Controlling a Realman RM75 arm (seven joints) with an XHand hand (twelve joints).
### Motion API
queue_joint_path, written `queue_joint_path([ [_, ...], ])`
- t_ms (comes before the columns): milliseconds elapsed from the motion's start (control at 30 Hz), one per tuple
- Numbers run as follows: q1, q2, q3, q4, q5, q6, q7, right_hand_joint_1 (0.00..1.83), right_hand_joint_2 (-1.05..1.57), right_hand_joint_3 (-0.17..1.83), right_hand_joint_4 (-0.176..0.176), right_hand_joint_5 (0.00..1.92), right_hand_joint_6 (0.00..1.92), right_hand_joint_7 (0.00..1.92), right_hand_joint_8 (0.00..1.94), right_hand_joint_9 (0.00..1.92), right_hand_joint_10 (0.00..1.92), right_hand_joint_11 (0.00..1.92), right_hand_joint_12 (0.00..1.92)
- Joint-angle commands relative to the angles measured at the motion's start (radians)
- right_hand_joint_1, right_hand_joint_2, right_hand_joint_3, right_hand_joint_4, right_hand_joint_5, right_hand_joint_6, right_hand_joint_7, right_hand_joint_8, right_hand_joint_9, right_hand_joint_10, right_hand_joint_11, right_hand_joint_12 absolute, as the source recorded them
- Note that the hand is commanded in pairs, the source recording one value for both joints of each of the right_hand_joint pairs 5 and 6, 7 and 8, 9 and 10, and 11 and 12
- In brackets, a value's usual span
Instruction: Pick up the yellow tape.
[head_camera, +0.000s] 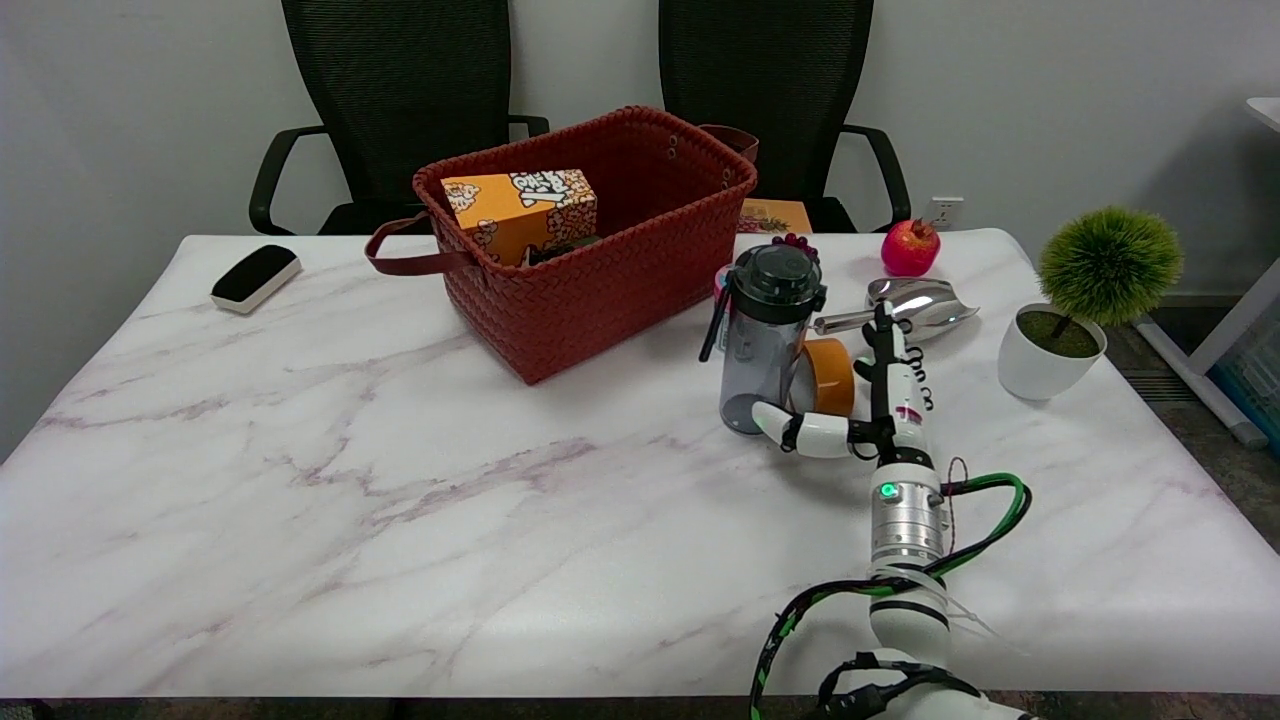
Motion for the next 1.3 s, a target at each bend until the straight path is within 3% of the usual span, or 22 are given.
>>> queue_joint_path([
  [33, -0.016, 0.015, -0.03, 0.006, -0.007, 0.068, 0.027, 1.18, 0.09, 0.63, 0.0, 0.03, 0.03, 0.22, 0.22, 0.01, 0.01, 0.42, 0.42],
  [467, -0.017, 0.029, -0.027, 0.013, -0.005, 0.079, 0.027, 1.26, 0.17, 0.51, 0.0, 0.02, 0.02, 0.18, 0.18, 0.0, 0.0, 0.41, 0.41],
  [1300, -0.005, 0.029, -0.012, 0.01, 0.003, -0.011, 0.027, 1.31, 0.4, 0.62, 0.0, 0.07, 0.07, 0.19, 0.19, 0.0, 0.0, 0.41, 0.41],
])
